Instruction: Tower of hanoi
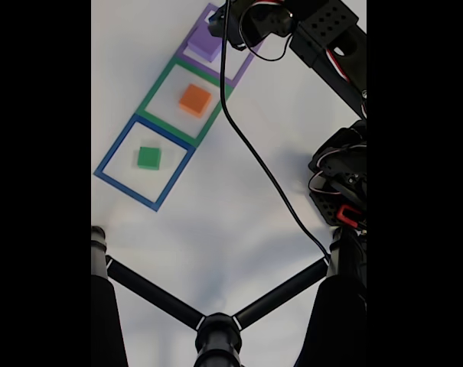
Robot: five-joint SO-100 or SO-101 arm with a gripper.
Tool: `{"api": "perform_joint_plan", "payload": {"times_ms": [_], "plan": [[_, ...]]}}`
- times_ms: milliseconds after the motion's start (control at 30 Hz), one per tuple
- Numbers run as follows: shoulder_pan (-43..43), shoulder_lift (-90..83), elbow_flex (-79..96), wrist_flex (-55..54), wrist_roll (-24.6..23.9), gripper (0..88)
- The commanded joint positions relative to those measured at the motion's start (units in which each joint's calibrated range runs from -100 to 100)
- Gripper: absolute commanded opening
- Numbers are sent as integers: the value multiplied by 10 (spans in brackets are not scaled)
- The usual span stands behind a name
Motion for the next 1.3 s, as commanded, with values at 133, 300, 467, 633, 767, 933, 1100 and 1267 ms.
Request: {"api": "perform_joint_plan", "payload": {"times_ms": [133, 300, 467, 633, 767, 933, 1100, 1267], "plan": [[16, 65, 146, -362, 8, 19], [15, 152, 167, -501, 8, 19], [19, 189, 202, -578, 8, 19], [24, 195, 244, -619, 8, 19], [32, 217, 257, -656, 8, 20], [35, 263, 249, -702, 8, 20], [30, 284, 247, -723, 8, 21], [27, 296, 247, -735, 8, 29]]}}
